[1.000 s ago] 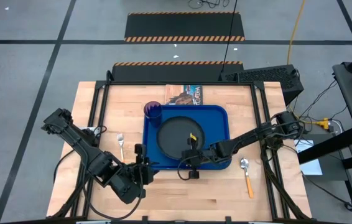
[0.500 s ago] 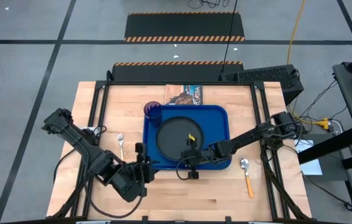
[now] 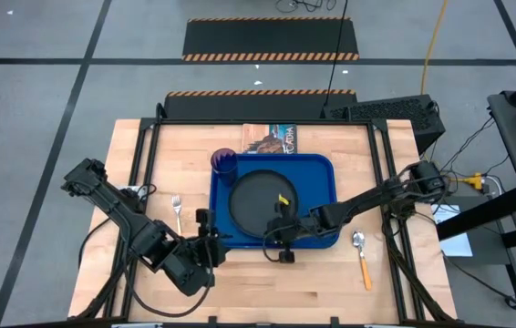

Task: Pick and place plate/cup/fork/spoon on tray
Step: Put the orange fork on the blue serving tray to the right of the black black plate

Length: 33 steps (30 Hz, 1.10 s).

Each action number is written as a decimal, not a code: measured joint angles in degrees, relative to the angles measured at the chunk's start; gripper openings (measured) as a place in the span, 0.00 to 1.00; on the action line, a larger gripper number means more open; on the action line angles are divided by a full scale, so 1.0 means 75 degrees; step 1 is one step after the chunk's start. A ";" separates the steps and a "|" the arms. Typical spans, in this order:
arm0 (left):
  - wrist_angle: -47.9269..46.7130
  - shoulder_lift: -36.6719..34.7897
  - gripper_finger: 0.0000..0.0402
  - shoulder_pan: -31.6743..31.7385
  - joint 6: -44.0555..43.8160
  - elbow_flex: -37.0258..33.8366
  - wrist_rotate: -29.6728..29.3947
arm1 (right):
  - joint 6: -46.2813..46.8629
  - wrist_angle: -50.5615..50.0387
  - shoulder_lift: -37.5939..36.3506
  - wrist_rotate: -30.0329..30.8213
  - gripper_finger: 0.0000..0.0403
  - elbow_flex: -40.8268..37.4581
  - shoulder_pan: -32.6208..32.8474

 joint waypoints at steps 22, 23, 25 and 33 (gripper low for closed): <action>-0.3306 0.0003 0.33 -0.0336 -0.8014 -0.2549 0.1876 | -0.0238 -0.1604 -0.3143 0.3415 0.29 0.0001 0.1871; -0.3284 0.0003 0.33 -0.0297 -0.8461 -0.2822 0.1879 | -0.0248 -0.1602 -0.3143 0.3483 0.29 0.0001 0.1860; -0.3325 0.0003 0.33 -0.0155 -0.9321 -0.3346 0.1932 | -0.0355 -0.1602 -0.3140 0.3624 0.29 0.0001 0.1826; -0.3115 0.0003 0.33 0.0362 -1.1731 -0.4716 0.3019 | -0.0510 -0.1588 -0.3140 0.3675 0.29 0.0001 0.1548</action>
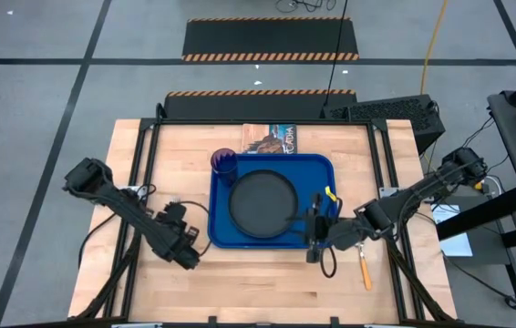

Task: Pick and place plate/cup/fork/spoon on tray
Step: Put the orange fork on the blue serving tray to the right of the black black plate

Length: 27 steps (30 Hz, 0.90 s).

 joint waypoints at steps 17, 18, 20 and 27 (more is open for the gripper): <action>0.2528 0.0000 0.33 0.0198 -0.1917 -0.1739 -0.0002 | -0.0043 0.0003 0.0000 -0.0029 0.29 0.0000 -0.0052; 0.2557 0.0000 0.33 0.0198 -0.1966 -0.1802 -0.0036 | -0.0067 0.0003 0.0000 -0.0029 0.29 0.0000 -0.0055; 0.2739 0.0000 0.33 0.0198 -0.1968 -0.1925 -0.0194 | -0.0100 0.0003 0.0000 -0.0032 0.29 0.0000 -0.0055; 0.3423 -0.0035 0.33 0.0212 -0.2115 -0.2336 -0.0792 | -0.0101 0.0003 0.0000 -0.0032 0.29 0.0000 -0.0055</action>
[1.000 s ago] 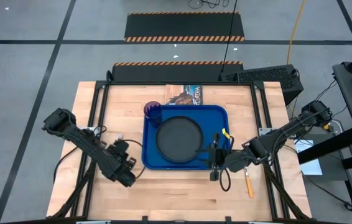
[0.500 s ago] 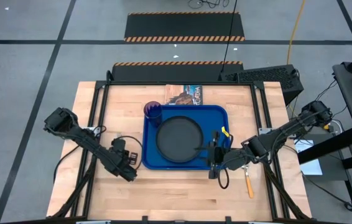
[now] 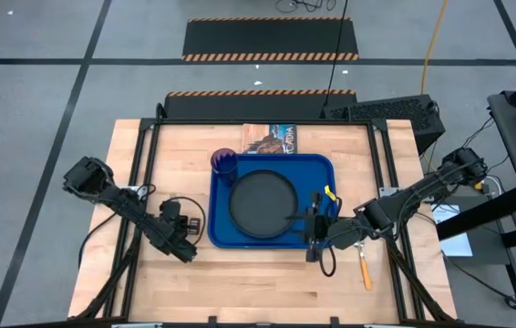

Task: Pick and place plate/cup/fork/spoon on tray
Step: Put the orange fork on the blue serving tray to the right of the black black plate

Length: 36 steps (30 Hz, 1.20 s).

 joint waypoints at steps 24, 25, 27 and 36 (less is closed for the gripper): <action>-0.0047 0.0035 0.03 0.0018 0.1367 0.0130 -0.0141 | 0.0000 0.0003 0.0000 -0.0003 0.29 0.0000 0.0000; -0.0106 0.0034 0.03 0.0021 0.1532 0.0167 -0.0104 | 0.0000 0.0003 0.0000 -0.0003 0.29 0.0000 0.0000; -0.0170 0.0032 0.03 0.0029 0.1949 0.0278 -0.0002 | 0.0000 0.0003 0.0000 -0.0003 0.29 0.0000 0.0000; -0.1096 0.0023 0.03 0.0004 0.3069 0.1323 0.0028 | 0.0000 0.0000 0.0000 -0.0003 0.29 0.0000 0.0000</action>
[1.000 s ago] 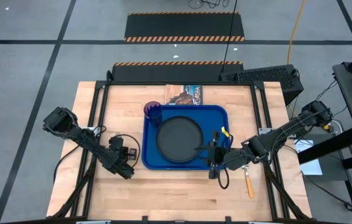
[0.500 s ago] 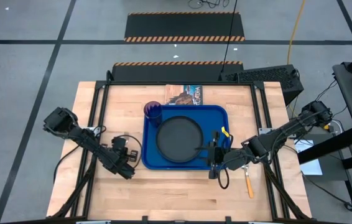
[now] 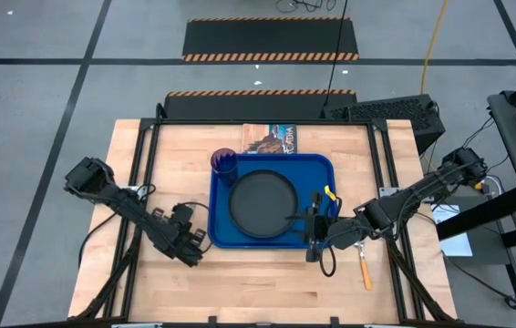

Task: Pick and place plate/cup/fork/spoon on tray
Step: Put the orange fork on the blue serving tray to the right of the black black plate

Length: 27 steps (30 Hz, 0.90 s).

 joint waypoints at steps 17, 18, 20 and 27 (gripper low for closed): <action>-0.2358 -0.0020 0.03 -0.1292 0.1631 0.4384 -0.4233 | 0.0218 0.0096 0.0003 0.0591 0.29 0.0000 -0.0003; -0.2267 -0.0020 0.03 -0.1286 0.1831 0.4490 -0.4591 | 0.0206 0.0198 0.0011 0.0610 0.29 0.0000 -0.0003; -0.1935 -0.0020 0.03 -0.1239 0.2274 0.4584 -0.5437 | 0.0137 0.0631 0.0110 0.0627 0.29 0.0000 -0.0014; 0.0547 0.0009 0.03 -0.0474 0.4592 0.4590 -0.7151 | -0.0748 0.3139 0.1086 0.0774 0.29 0.0003 -0.0226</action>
